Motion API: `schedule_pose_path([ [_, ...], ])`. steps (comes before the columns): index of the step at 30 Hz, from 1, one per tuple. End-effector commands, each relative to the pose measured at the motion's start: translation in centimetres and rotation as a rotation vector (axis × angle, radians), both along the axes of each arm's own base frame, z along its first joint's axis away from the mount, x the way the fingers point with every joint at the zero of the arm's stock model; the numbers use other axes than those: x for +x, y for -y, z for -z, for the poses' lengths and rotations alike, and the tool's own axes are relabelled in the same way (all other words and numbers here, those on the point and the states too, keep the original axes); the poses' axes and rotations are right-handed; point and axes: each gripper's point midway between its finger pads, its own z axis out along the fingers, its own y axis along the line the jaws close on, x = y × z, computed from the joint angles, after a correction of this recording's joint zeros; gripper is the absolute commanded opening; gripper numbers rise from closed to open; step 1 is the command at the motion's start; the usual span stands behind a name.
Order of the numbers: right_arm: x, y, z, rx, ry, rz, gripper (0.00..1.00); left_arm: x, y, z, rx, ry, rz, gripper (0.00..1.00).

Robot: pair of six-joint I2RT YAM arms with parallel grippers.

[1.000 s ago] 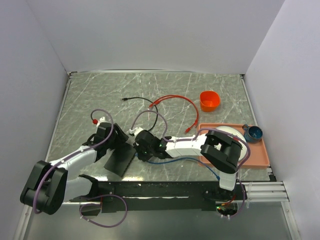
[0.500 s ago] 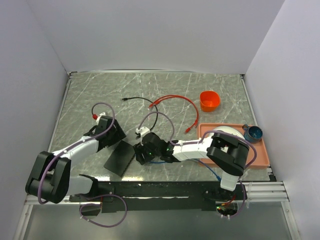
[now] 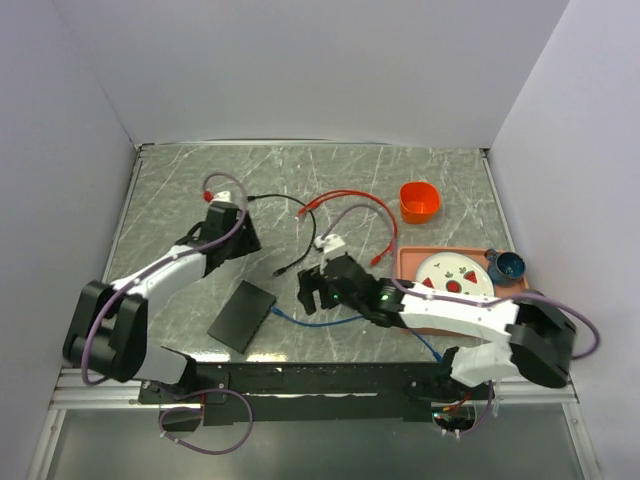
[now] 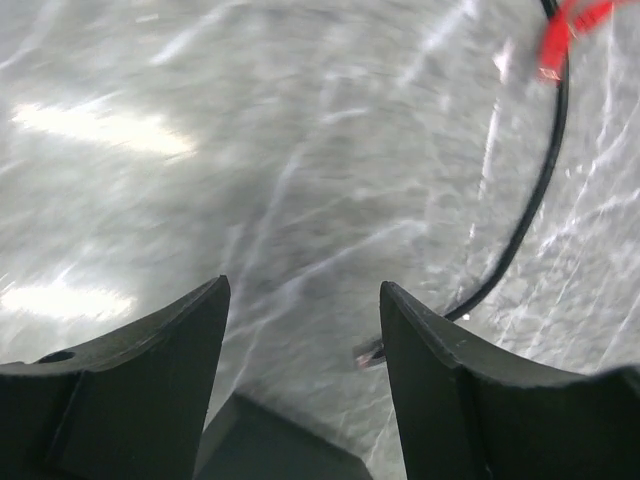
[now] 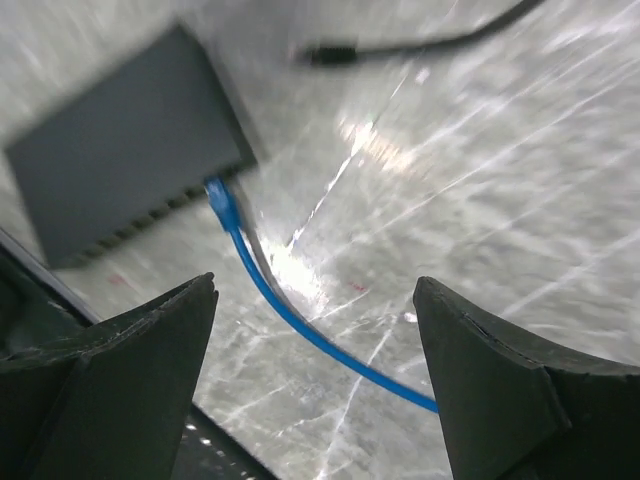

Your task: Insert the plug into the switch port

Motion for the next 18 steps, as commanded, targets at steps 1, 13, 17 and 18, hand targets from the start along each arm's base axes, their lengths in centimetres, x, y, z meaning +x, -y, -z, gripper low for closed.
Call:
schedule_pose_path([
  [1,1.8,2.9,-2.5,0.07,0.034,0.11,0.88,1.5,4.5,-0.8,0.092,0.057,0.194,0.68],
  [13,3.3,8.5,-4.6,0.191,0.039,0.187,0.88,-1.8,9.1,5.1,0.23,-0.027,0.307,0.64],
  [17,3.2,8.6,-4.2,0.2,0.027,0.182,0.88,-2.9,8.9,6.8,0.281,-0.053,0.318,0.62],
  [18,3.2,8.5,-4.1,0.199,0.023,0.181,0.88,-3.1,8.9,7.1,0.284,-0.06,0.321,0.6],
])
